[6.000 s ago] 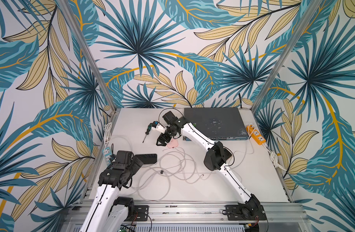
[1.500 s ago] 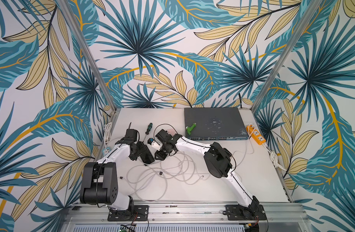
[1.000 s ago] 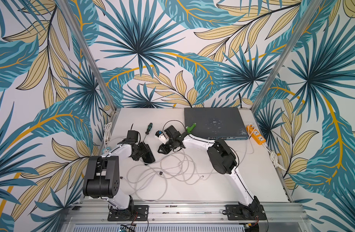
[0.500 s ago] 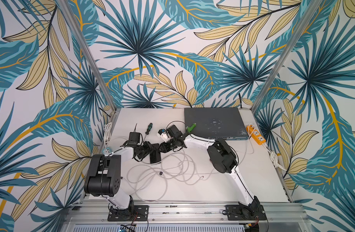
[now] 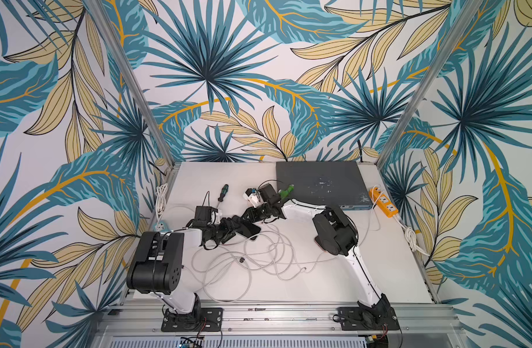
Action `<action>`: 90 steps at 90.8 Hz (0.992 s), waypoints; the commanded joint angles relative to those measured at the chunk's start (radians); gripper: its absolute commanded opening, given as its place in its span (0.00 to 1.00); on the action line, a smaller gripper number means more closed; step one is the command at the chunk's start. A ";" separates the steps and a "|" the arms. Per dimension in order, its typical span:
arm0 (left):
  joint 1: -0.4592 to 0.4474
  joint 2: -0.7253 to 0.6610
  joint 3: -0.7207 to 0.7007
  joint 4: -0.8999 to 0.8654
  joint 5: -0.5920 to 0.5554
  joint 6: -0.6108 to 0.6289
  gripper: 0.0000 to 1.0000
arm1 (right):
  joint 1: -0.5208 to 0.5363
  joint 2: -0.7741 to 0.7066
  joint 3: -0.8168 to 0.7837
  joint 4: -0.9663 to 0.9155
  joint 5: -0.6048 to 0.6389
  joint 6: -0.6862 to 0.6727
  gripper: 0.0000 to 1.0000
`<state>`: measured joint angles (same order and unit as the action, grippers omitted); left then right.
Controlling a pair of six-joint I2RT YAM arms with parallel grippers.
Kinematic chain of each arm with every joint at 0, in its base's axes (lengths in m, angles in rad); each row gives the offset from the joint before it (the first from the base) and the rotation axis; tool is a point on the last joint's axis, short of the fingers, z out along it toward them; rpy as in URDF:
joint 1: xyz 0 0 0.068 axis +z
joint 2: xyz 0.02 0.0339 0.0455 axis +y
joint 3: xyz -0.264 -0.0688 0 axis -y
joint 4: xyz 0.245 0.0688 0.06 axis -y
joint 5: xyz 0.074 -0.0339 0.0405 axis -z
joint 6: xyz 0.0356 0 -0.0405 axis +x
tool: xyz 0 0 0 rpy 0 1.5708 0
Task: Plug the charging cable into the phone
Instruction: Pick up the phone at the center of the board.
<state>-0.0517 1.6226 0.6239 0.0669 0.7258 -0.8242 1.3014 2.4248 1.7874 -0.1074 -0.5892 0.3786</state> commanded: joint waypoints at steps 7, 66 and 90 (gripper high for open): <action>-0.019 0.022 0.057 0.140 0.082 -0.060 0.57 | 0.021 0.082 -0.039 -0.073 -0.035 0.012 0.31; -0.022 0.022 0.109 0.017 -0.045 0.016 0.43 | 0.009 0.049 -0.083 -0.042 -0.059 0.011 0.32; -0.023 0.022 0.112 0.047 -0.084 -0.024 0.35 | 0.007 0.053 -0.083 -0.047 -0.060 0.008 0.32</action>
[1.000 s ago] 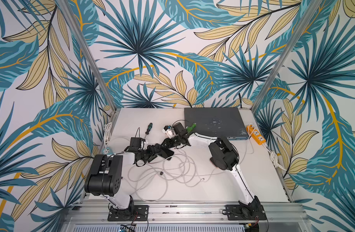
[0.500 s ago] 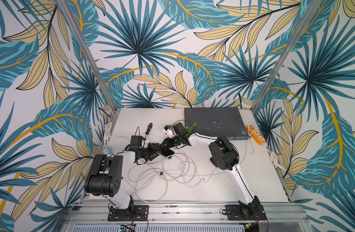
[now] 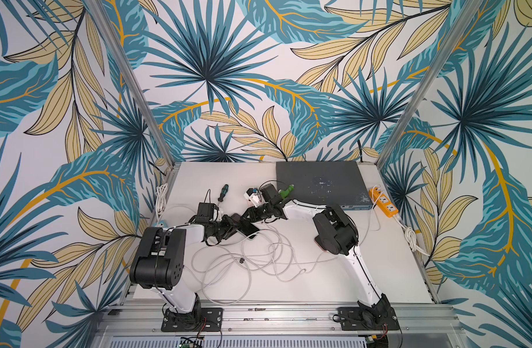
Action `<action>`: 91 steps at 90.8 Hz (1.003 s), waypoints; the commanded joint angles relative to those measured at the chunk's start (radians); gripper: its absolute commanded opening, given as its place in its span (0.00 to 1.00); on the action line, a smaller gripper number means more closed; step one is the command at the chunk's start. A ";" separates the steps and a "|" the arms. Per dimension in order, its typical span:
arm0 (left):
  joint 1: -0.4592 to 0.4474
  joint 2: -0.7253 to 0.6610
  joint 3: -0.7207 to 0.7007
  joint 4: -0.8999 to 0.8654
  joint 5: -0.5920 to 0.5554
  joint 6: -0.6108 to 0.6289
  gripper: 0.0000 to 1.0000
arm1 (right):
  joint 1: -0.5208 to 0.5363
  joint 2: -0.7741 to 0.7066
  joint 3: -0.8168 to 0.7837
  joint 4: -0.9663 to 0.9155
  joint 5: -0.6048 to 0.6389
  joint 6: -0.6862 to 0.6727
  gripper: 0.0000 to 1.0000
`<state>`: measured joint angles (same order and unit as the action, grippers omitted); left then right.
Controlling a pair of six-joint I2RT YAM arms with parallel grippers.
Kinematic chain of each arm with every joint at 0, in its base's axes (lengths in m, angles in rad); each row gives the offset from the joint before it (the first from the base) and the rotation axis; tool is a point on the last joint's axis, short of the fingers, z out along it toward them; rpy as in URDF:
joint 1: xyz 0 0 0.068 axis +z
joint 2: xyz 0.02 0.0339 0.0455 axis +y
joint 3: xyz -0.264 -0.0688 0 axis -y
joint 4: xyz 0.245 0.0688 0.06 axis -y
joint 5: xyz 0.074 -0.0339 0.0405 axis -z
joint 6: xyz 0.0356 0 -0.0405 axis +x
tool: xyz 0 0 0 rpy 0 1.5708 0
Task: Plug the charging cable into the phone
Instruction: Pick up the phone at the center of the board.
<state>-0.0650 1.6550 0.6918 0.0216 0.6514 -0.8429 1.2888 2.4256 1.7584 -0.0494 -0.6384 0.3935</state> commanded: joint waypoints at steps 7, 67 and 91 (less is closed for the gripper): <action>-0.014 -0.026 0.059 0.092 -0.016 -0.027 0.35 | 0.017 0.052 -0.056 -0.099 -0.016 -0.002 0.32; -0.091 0.039 0.099 0.125 -0.057 -0.054 0.30 | -0.007 0.038 -0.097 -0.021 -0.034 0.044 0.32; -0.092 0.028 0.135 0.049 -0.082 -0.009 0.24 | -0.017 0.015 -0.125 -0.009 -0.015 0.039 0.32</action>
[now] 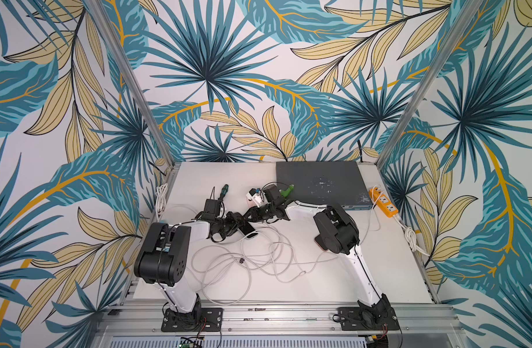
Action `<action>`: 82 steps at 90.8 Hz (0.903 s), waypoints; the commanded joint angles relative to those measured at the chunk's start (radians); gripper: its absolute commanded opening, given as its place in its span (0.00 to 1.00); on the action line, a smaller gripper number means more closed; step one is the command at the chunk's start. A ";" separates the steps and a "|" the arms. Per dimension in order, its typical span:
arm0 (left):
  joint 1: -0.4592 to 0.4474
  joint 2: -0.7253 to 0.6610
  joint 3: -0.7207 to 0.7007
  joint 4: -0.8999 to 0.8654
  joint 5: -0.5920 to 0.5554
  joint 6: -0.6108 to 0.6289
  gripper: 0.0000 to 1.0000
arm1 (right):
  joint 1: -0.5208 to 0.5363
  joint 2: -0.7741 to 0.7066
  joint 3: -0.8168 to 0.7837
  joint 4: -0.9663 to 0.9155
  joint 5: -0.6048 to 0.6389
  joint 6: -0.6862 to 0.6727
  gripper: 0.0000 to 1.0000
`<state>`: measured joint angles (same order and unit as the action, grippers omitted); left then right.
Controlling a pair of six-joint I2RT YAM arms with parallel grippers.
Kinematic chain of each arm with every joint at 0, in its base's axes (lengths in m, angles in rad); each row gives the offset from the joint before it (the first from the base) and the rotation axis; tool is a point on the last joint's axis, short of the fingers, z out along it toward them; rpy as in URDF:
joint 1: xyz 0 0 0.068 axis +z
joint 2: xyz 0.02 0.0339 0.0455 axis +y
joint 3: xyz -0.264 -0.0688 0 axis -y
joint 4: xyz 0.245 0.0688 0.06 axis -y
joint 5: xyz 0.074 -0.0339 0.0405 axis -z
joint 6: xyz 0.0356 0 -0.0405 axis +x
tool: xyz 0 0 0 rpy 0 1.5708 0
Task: Plug the charging cable into the phone
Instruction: Pick up the phone at the center of the board.
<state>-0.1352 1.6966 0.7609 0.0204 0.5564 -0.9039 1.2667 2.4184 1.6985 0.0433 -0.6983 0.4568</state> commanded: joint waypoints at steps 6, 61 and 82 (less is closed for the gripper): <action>-0.021 -0.031 0.074 0.008 -0.004 0.078 0.20 | 0.002 0.007 -0.074 -0.102 0.061 -0.033 0.32; -0.021 -0.235 0.309 -0.334 -0.254 0.259 0.02 | -0.026 -0.311 -0.215 -0.200 0.283 -0.229 0.42; -0.021 -0.397 0.378 -0.404 -0.368 0.317 0.00 | -0.025 -0.401 -0.248 -0.340 0.405 -0.228 0.43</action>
<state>-0.1535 1.3788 1.1023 -0.3405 0.2634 -0.6384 1.2381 2.0449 1.4616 -0.1638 -0.3870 0.2489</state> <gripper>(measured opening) 0.144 0.428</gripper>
